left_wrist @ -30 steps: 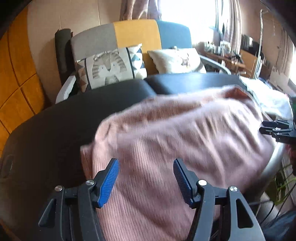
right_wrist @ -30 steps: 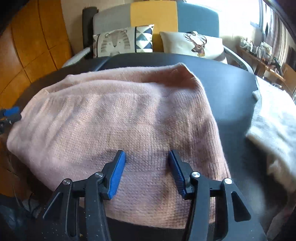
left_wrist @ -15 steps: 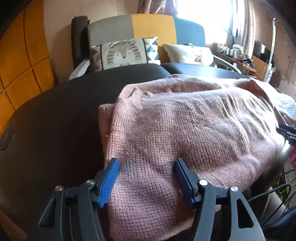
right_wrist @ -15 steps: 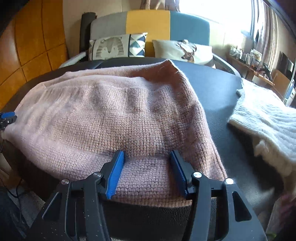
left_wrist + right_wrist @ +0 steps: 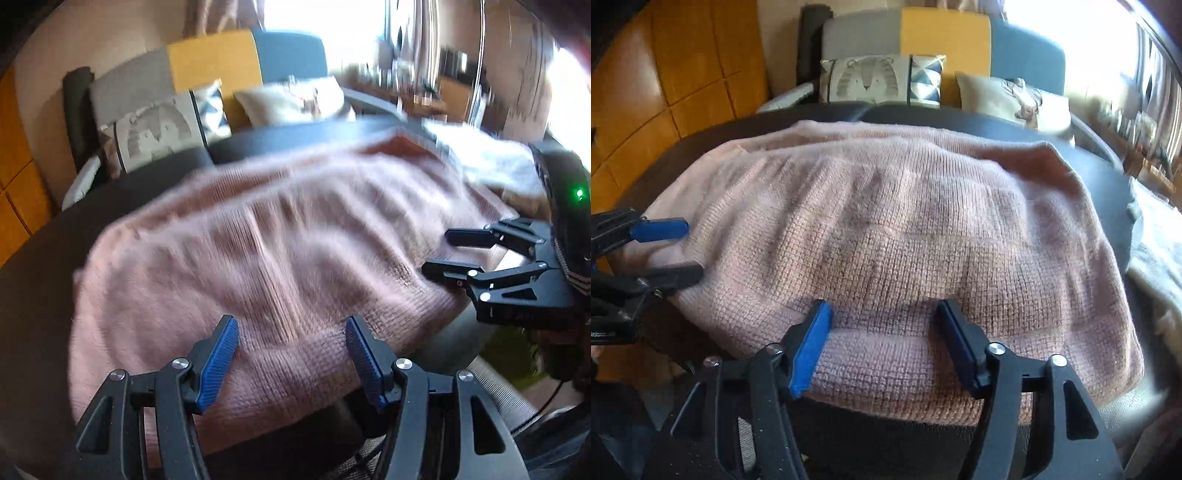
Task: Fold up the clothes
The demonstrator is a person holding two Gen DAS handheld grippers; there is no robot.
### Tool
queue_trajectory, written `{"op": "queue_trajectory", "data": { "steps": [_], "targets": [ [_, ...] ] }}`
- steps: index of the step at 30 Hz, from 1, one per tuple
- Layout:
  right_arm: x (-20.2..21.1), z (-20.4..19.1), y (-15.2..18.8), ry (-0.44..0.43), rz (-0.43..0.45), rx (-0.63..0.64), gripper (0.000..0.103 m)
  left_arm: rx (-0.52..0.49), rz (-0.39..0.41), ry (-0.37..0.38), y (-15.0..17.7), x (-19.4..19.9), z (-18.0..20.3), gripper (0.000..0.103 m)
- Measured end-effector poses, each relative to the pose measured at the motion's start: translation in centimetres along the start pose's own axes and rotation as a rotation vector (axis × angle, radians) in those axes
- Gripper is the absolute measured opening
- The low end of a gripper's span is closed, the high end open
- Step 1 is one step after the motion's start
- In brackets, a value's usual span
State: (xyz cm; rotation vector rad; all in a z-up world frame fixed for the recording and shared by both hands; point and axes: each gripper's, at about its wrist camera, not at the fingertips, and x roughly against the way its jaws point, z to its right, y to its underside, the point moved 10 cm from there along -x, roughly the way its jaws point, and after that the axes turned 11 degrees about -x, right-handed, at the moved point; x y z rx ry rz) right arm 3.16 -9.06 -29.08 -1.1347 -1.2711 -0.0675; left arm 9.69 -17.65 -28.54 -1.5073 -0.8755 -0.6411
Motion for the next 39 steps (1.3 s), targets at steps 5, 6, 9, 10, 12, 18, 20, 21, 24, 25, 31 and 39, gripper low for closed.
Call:
{"op": "queue_trajectory", "data": {
  "steps": [5, 6, 9, 10, 12, 18, 20, 21, 24, 25, 31, 39],
  "targets": [
    [0.0, 0.1, 0.6, -0.031, 0.009, 0.019, 0.066, -0.03, 0.007, -0.012, 1.4, -0.5, 0.2, 0.063],
    [-0.1, 0.1, 0.6, -0.032, 0.011, 0.023, 0.066, -0.022, 0.013, -0.002, 1.4, -0.5, 0.1, 0.063],
    [-0.1, 0.1, 0.5, -0.023, 0.007, 0.025, 0.067, 0.007, 0.024, 0.016, 1.3, -0.1, -0.4, 0.062],
    [-0.1, 0.1, 0.3, -0.02, 0.0, 0.024, 0.067, 0.017, 0.027, 0.02, 1.3, 0.1, -0.6, 0.062],
    [0.6, 0.7, -1.0, -0.009, 0.018, 0.003, 0.067, 0.039, 0.036, 0.005, 1.3, 0.6, -1.2, 0.062],
    [0.8, 5.0, -1.6, 0.093, 0.04, -0.053, 0.067, 0.144, 0.045, -0.108, 2.9, 2.5, -5.1, 0.062],
    [0.3, 6.1, -0.8, 0.077, 0.03, -0.073, 0.069, 0.192, 0.017, -0.129, 4.4, 2.3, -6.7, 0.062],
    [0.4, 6.1, -0.8, 0.064, 0.052, -0.069, 0.069, 0.216, 0.002, -0.12, 5.3, 1.9, -7.3, 0.062],
    [0.5, 5.9, -0.6, 0.068, 0.071, -0.044, 0.07, 0.206, 0.05, -0.091, 6.1, 2.1, -7.7, 0.062],
    [0.5, 6.0, -0.6, 0.067, 0.072, -0.047, 0.07, 0.194, 0.059, -0.091, 6.1, 2.1, -7.7, 0.063],
    [1.1, 6.0, -0.8, 0.076, 0.034, -0.054, 0.071, 0.238, 0.057, -0.095, 6.9, 3.1, -8.4, 0.062],
    [1.5, 3.0, -1.6, 0.026, -0.028, -0.058, 0.075, 0.224, 0.008, -0.183, 7.3, 3.4, -8.8, 0.062]
  ]
}}
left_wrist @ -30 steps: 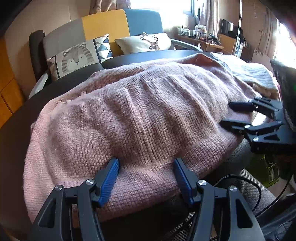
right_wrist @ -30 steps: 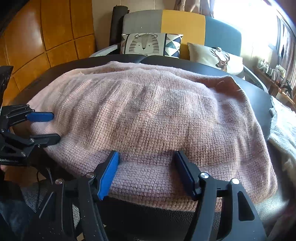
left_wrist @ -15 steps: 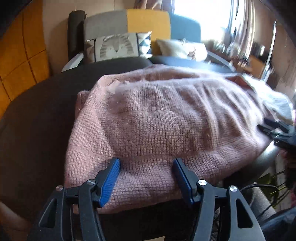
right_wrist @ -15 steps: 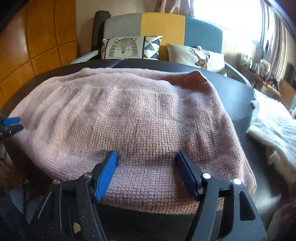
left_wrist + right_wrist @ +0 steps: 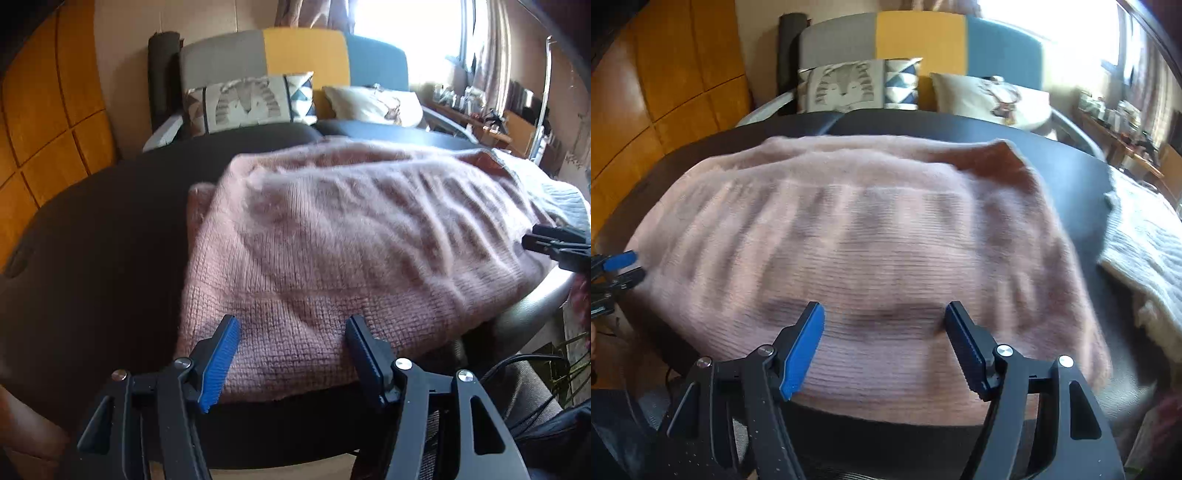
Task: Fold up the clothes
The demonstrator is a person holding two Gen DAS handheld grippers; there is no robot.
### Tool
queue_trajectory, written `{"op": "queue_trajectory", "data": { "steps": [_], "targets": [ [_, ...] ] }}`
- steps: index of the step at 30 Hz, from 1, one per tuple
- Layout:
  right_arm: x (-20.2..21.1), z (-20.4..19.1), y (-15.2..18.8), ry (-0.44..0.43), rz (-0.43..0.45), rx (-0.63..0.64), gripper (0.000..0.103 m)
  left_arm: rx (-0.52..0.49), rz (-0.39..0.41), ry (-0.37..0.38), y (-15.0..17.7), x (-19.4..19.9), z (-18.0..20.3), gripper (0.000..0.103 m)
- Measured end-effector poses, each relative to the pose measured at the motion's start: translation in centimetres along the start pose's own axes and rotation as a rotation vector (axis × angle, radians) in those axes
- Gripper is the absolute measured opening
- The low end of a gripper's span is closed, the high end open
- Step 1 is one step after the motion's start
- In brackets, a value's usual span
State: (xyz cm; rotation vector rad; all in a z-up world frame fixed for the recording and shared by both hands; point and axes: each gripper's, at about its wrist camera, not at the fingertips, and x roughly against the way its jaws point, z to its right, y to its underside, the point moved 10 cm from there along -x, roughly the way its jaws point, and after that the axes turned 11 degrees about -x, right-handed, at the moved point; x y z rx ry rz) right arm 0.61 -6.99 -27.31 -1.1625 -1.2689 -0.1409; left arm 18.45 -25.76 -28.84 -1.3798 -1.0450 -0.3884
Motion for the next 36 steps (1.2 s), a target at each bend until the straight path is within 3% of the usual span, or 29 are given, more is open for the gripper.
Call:
{"op": "queue_trajectory", "data": {
  "steps": [2, 5, 11, 16, 19, 24, 31, 36],
  "targets": [
    [-0.8, -1.4, 0.7, 0.003, -0.025, 0.039, 0.094, -0.004, -0.011, -0.019, 0.2, -0.2, 0.1, 0.063],
    [-0.9, -1.8, 1.2, 0.031, -0.002, 0.009, 0.096, -0.022, -0.027, -0.045, 0.2, -0.4, 0.2, 0.064],
    [-1.2, -1.8, 1.2, 0.032, -0.018, -0.027, 0.098, -0.001, -0.062, -0.042, 0.1, -0.7, 0.1, 0.064],
    [-0.3, -1.7, -0.3, 0.018, -0.056, -0.13, 0.098, -0.002, -0.084, -0.047, 0.1, -0.7, 0.1, 0.065],
    [1.2, -4.0, -2.8, 0.001, 0.024, -0.105, 0.098, -0.003, -0.086, -0.05, 0.1, -0.7, 0.2, 0.065],
    [-1.3, -8.9, -4.5, -0.025, 0.008, 0.018, 0.098, -0.002, -0.084, -0.047, 0.1, -0.6, 0.1, 0.065],
    [-6.0, -11.8, -2.5, -0.006, -0.107, 0.127, 0.098, 0.0, -0.08, -0.034, 0.0, -0.6, 0.1, 0.065],
    [-5.9, -11.5, -2.3, -0.012, -0.062, 0.143, 0.101, 0.008, -0.081, -0.029, -0.2, -0.6, 0.1, 0.066]
  ]
}}
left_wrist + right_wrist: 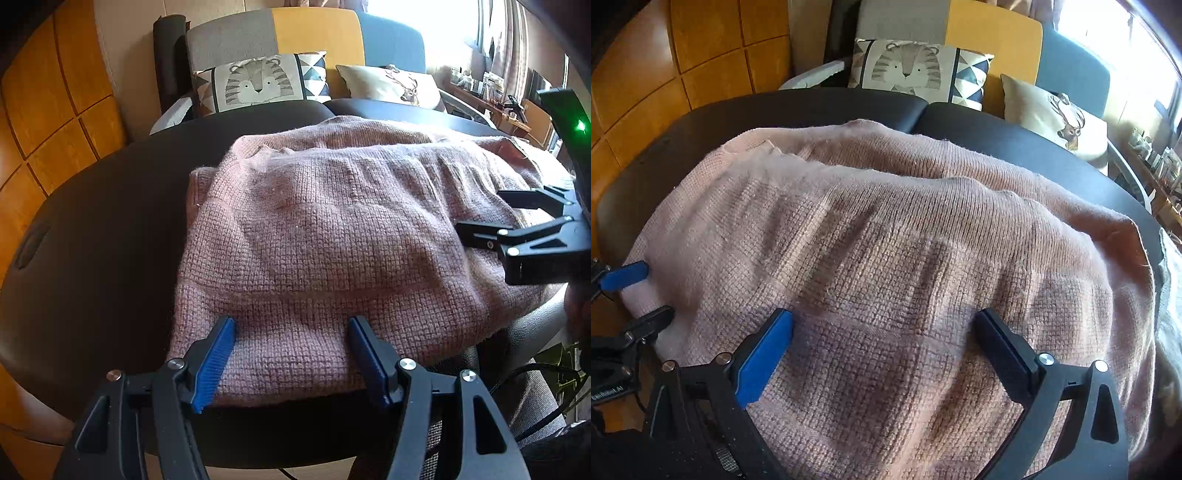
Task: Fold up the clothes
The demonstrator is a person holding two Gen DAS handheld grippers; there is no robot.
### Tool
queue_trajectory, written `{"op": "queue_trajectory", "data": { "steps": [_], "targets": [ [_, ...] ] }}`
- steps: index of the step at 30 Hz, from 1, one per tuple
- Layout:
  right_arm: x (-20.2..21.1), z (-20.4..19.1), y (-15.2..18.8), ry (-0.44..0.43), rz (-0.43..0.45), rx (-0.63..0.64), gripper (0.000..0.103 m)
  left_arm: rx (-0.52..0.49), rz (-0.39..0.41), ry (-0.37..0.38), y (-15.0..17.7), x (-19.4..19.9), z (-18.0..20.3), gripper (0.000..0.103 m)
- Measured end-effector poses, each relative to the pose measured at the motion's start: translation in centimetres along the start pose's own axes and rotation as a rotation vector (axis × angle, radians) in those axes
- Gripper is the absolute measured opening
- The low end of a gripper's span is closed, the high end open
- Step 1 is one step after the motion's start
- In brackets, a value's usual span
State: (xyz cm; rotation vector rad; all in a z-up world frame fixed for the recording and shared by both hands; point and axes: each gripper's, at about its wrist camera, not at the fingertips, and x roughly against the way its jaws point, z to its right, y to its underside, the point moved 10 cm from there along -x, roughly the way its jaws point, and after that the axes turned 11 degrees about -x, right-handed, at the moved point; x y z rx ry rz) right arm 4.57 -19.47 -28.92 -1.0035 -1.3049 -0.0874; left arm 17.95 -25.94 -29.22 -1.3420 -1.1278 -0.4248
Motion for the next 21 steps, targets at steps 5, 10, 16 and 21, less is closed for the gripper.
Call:
{"op": "queue_trajectory", "data": {
  "steps": [5, 10, 16, 21],
  "targets": [
    [0.1, 0.2, 0.4, 0.0, 0.02, 0.001, 0.103, 0.012, 0.033, 0.024, -2.0, 1.0, 0.0, 0.065],
    [-0.1, -0.2, 0.2, 0.002, 0.035, 0.001, 0.103, -0.009, 0.071, 0.007, -5.5, 0.5, -0.4, 0.065],
    [-0.3, -0.2, 0.0, 0.0, 0.043, 0.003, 0.103, 0.008, 0.016, -0.021, -7.2, -2.9, -1.6, 0.065],
    [-0.1, -0.1, -0.1, -0.001, 0.039, 0.009, 0.103, 0.054, 0.017, 0.028, -6.8, -4.1, -2.6, 0.068]
  ]
}}
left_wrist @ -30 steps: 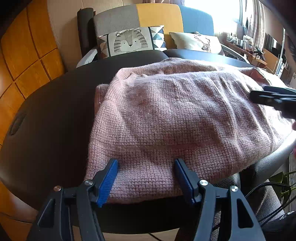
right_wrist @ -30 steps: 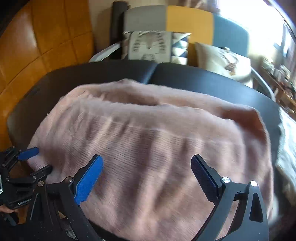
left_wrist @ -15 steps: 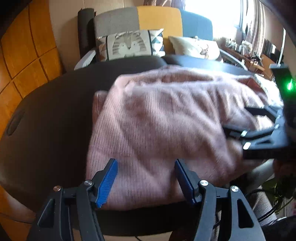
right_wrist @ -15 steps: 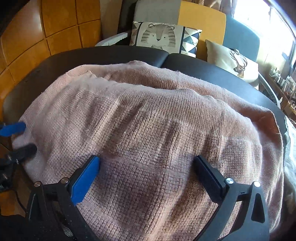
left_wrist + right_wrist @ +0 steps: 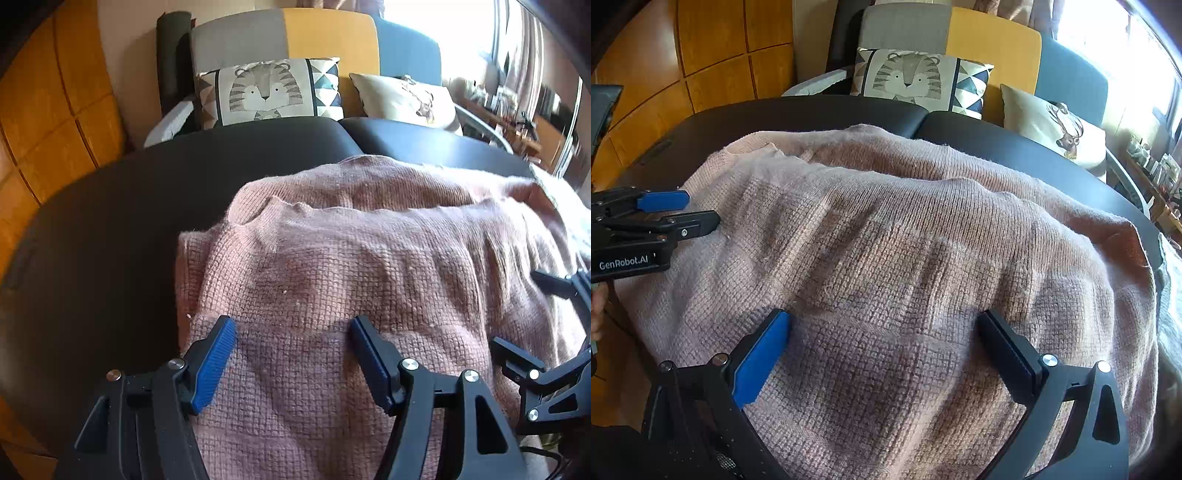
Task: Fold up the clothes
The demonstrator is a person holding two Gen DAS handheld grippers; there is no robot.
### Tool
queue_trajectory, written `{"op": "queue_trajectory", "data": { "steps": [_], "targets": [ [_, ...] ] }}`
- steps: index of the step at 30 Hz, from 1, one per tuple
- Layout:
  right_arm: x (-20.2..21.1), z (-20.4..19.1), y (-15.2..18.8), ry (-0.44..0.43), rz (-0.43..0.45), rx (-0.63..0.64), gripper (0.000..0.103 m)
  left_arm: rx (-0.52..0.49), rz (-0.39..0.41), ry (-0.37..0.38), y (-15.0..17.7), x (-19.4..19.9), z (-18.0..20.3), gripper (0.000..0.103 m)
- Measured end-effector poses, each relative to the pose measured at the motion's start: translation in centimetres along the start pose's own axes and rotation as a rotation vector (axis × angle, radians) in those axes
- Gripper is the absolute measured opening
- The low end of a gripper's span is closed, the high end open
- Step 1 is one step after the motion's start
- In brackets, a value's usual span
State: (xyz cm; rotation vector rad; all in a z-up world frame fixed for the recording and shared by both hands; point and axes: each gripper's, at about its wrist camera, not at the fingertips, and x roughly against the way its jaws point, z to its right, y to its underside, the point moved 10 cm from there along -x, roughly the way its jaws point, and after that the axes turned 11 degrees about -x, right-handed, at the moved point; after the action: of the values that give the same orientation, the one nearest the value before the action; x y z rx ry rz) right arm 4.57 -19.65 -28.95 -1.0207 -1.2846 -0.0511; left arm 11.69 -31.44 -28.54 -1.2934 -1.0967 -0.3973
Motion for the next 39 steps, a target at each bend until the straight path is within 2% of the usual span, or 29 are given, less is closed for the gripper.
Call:
{"op": "queue_trajectory", "data": {
  "steps": [4, 6, 8, 9, 11, 16, 20, 24, 28, 32, 35, 38, 39],
  "targets": [
    [0.6, 0.8, -1.4, 0.007, -0.007, -0.017, 0.103, 0.002, 0.016, 0.01, 0.2, -0.2, -0.3, 0.068],
    [0.7, 2.3, -2.8, 0.039, 0.014, -0.022, 0.103, 0.001, 0.015, 0.009, 0.2, -0.3, -0.3, 0.068],
    [-0.4, 4.6, -3.7, 0.056, -0.008, -0.053, 0.103, 0.0, 0.016, 0.01, 0.2, -0.4, -0.3, 0.068],
    [-1.0, 5.8, -4.1, 0.051, -0.024, -0.08, 0.103, 0.002, 0.017, 0.013, 0.2, -0.4, -0.3, 0.068],
    [-1.7, 7.9, -4.8, -0.014, -0.046, -0.155, 0.103, 0.003, 0.021, 0.018, 0.2, -0.4, -0.3, 0.069],
    [-2.5, 10.0, -6.4, -0.05, -0.063, -0.16, 0.103, 0.0, 0.034, 0.019, 0.3, -0.5, -0.6, 0.069],
    [-3.5, 12.2, -6.7, -0.085, -0.058, -0.244, 0.103, -0.001, 0.024, 0.021, 0.4, -0.3, -0.7, 0.069],
    [-3.1, 15.5, -7.1, -0.058, -0.027, -0.361, 0.103, 0.017, -0.015, -0.023, -0.4, 0.9, -1.0, 0.067],
    [-1.8, 19.2, -8.2, -0.019, 0.024, -0.442, 0.103, 0.017, 0.009, -0.039, -2.5, 1.9, -0.9, 0.067],
    [-3.3, 20.7, -9.0, 0.028, -0.009, -0.439, 0.103, -0.021, 0.0, -0.061, -4.9, 0.3, -0.4, 0.067],
    [-4.9, 21.8, -8.8, 0.085, -0.047, -0.436, 0.103, -0.008, -0.06, -0.093, -5.0, -2.1, -1.3, 0.067],
    [-7.2, 23.1, -7.6, 0.154, -0.123, -0.436, 0.103, 0.047, -0.072, -0.053, -4.6, -3.4, -2.3, 0.068],
    [-7.6, 23.0, -7.5, 0.167, -0.113, -0.413, 0.103, 0.054, -0.066, -0.044, -4.6, -3.4, -2.4, 0.068]
  ]
}}
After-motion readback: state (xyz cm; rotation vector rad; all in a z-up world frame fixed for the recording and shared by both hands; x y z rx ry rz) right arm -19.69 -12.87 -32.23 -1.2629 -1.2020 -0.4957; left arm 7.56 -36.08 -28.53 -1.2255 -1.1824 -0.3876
